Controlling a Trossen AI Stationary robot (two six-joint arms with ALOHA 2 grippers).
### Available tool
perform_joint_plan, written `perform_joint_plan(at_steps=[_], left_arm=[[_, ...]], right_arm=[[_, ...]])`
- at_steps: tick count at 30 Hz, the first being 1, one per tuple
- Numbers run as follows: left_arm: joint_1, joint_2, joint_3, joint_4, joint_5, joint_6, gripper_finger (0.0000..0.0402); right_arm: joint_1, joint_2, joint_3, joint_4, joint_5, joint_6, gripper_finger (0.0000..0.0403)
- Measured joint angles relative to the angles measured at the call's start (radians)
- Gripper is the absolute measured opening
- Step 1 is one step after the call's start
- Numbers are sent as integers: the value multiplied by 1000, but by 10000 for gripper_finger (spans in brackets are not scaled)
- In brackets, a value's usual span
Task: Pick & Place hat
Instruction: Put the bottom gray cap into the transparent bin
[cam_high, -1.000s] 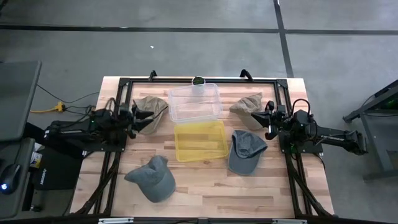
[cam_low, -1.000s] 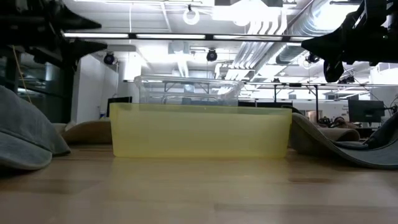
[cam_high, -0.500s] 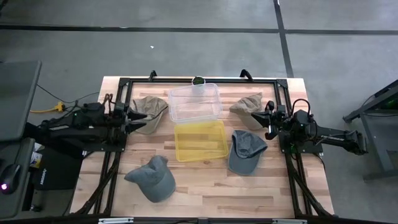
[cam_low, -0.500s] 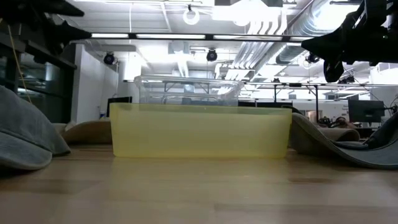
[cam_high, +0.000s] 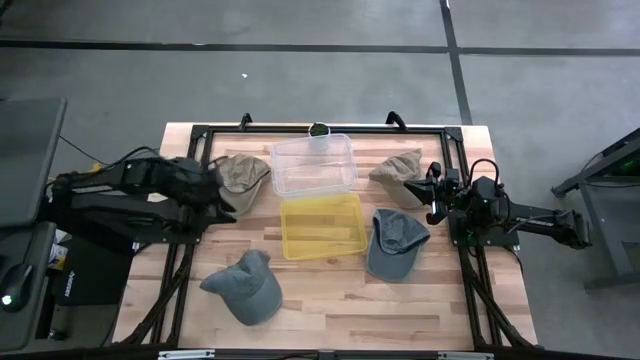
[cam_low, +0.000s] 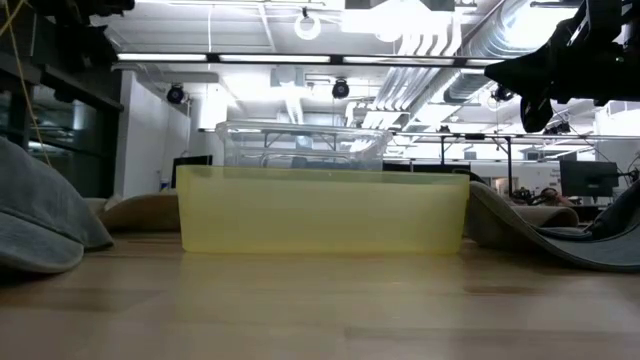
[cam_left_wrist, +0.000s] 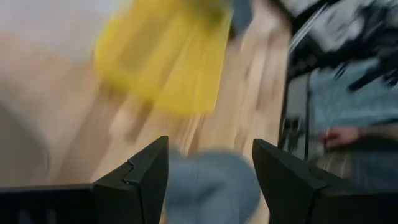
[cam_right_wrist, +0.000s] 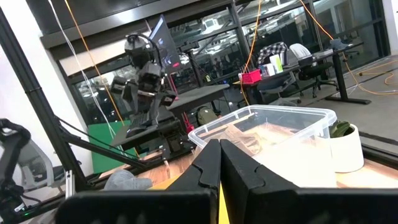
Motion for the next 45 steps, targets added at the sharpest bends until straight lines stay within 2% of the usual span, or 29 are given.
perform_joint_plan(at_steps=[6,9,15,26,32,36,42,45], left_arm=[[-13,197,117,-190,39,-19,209],[-64,280,155,-245,36,-27,209],[-219,427,187,-253,28,-94,209],[-572,597,188,-204,-113,-408,209],[-695,661,188,-188,-202,-495,214],[-702,708,188,-116,-161,-503,251],[-702,801,187,-116,-105,-481,354],[-701,858,185,-117,-106,-466,391]], right_arm=[[0,0,0,0,0,0,0],[0,0,0,0,0,0,0],[0,0,0,0,0,0,0],[0,0,0,0,0,0,0],[0,0,0,-2,0,0,0],[0,0,0,-2,0,0,0],[0,0,0,-2,0,0,0],[0,0,0,-1,0,0,0]])
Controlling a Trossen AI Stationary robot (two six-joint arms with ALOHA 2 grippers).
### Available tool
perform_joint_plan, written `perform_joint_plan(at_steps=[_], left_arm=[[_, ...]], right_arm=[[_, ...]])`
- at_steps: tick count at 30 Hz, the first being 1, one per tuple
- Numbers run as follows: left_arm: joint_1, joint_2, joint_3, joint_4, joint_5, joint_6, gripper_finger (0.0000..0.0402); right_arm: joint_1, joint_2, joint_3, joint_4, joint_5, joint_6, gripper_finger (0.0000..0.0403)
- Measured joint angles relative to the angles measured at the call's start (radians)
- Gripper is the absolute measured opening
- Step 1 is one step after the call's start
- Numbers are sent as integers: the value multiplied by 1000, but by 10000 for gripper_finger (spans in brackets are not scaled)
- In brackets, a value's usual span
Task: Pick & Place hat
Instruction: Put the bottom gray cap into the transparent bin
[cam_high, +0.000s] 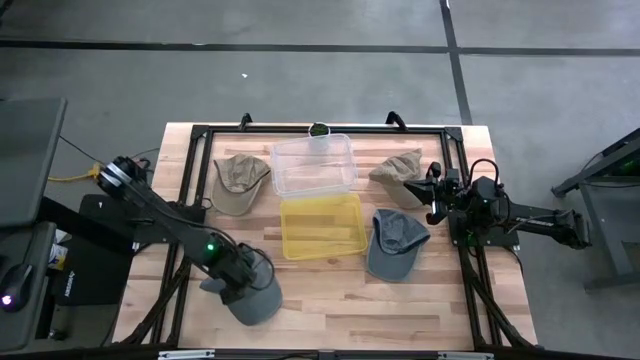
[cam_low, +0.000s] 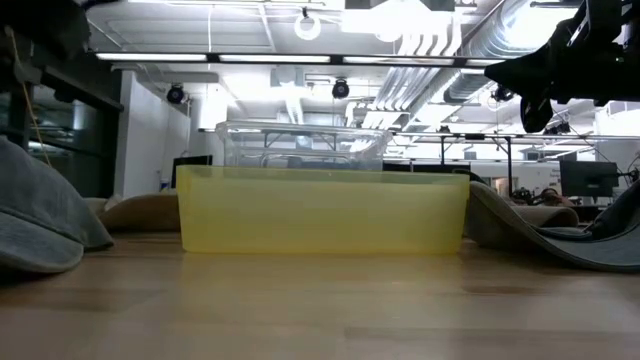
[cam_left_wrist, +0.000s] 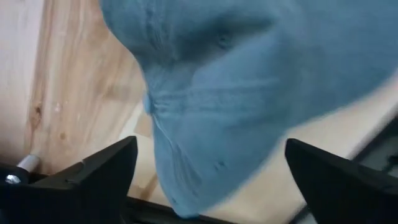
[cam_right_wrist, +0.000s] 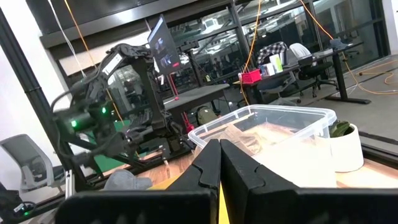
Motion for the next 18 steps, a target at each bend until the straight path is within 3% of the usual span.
perform_joint_plan(at_steps=[10,14,18], left_arm=[[13,139,-7,55,61,14,359],[14,148,-7,125,90,11,300],[14,148,-7,142,95,-5,208]], right_arm=[[0,0,0,0,0,0,0],[0,1,0,-2,0,0,0],[0,1,0,-6,0,0,0]])
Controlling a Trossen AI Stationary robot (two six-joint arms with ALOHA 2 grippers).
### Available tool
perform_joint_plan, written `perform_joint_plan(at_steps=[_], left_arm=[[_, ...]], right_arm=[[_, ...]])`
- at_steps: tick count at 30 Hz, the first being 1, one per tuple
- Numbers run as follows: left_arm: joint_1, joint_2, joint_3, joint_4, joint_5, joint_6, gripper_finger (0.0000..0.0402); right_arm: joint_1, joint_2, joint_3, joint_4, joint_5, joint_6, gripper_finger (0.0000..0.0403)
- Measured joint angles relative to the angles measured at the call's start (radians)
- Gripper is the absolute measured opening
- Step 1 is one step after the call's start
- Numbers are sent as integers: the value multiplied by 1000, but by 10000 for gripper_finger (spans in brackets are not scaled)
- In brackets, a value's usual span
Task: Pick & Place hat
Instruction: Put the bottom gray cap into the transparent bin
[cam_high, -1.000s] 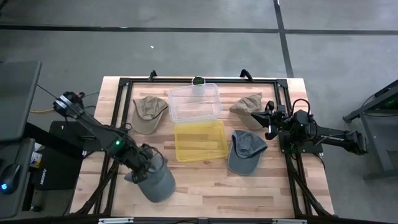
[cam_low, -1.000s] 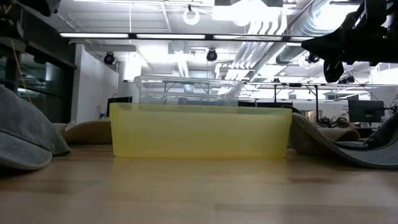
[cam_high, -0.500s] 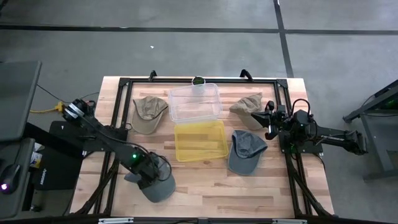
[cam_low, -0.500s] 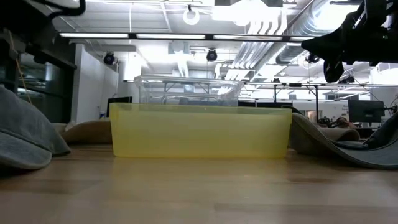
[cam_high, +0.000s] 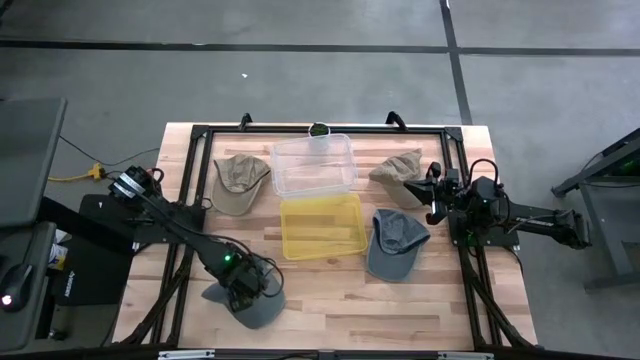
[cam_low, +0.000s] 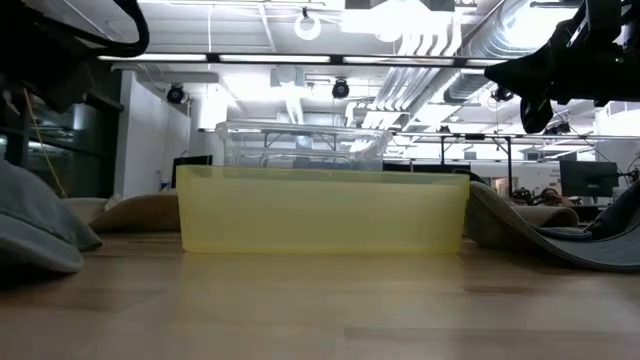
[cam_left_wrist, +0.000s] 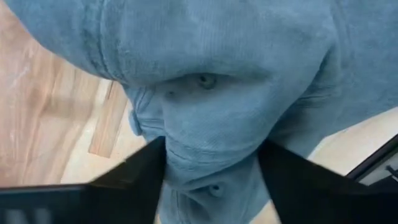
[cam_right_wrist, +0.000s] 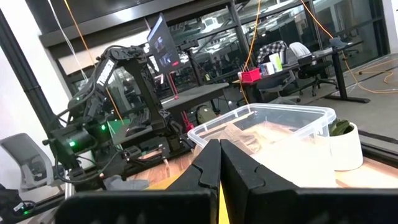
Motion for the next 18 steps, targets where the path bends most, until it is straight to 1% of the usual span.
perform_joint_plan(at_steps=[3,6,7,8,12,18], left_arm=[[0,0,0,0,7,0,129],[0,0,0,0,14,-1,41],[0,0,0,-1,14,-3,22],[0,0,0,-1,14,-4,13],[0,0,0,-10,15,-9,3],[0,-31,0,-13,13,-45,1]], right_arm=[[0,0,0,0,0,0,0],[0,0,0,-1,0,0,0],[0,0,0,0,0,0,0],[0,0,0,0,0,0,0],[0,0,0,0,0,0,0],[0,0,0,0,0,0,0]])
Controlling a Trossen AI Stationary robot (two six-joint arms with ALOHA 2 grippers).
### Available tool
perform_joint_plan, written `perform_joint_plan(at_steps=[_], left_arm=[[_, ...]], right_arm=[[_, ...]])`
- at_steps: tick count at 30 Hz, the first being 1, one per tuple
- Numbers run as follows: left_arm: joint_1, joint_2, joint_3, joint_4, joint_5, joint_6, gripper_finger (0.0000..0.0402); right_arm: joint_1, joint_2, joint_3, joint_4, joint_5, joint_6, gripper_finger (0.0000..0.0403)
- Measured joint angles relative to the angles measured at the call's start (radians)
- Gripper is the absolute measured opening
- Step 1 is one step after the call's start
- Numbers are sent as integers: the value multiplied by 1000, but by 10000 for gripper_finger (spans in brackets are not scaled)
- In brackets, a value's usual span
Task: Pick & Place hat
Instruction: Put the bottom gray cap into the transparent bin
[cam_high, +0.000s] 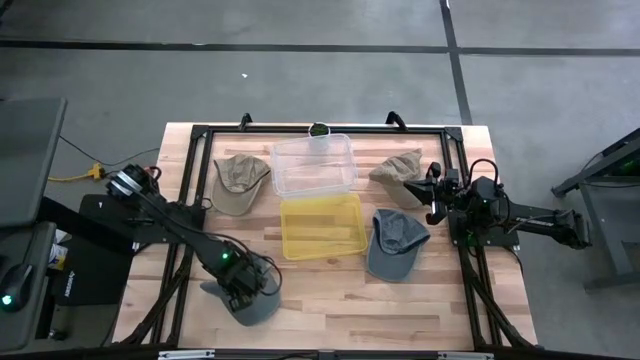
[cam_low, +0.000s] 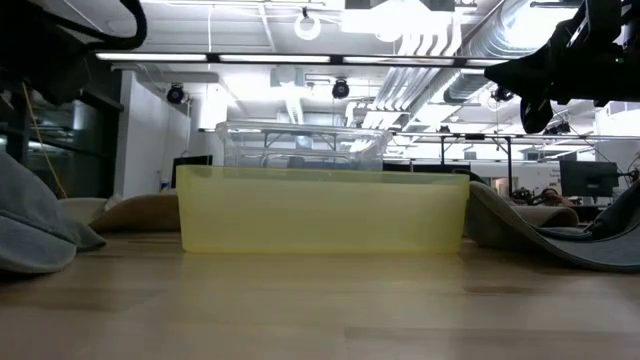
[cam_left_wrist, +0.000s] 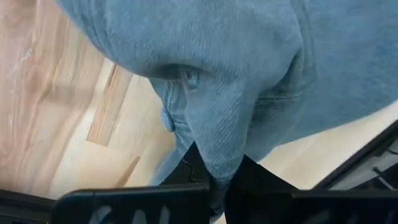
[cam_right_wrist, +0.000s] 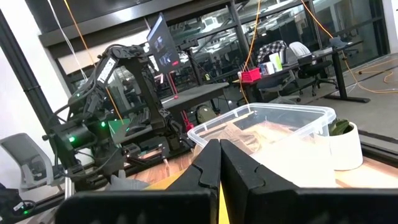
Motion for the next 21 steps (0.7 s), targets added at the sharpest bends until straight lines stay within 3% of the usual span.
perform_joint_plan(at_steps=[21], left_arm=[[0,-359,-1,-67,-147,-211,0]], right_arm=[[0,0,0,0,0,0,0]])
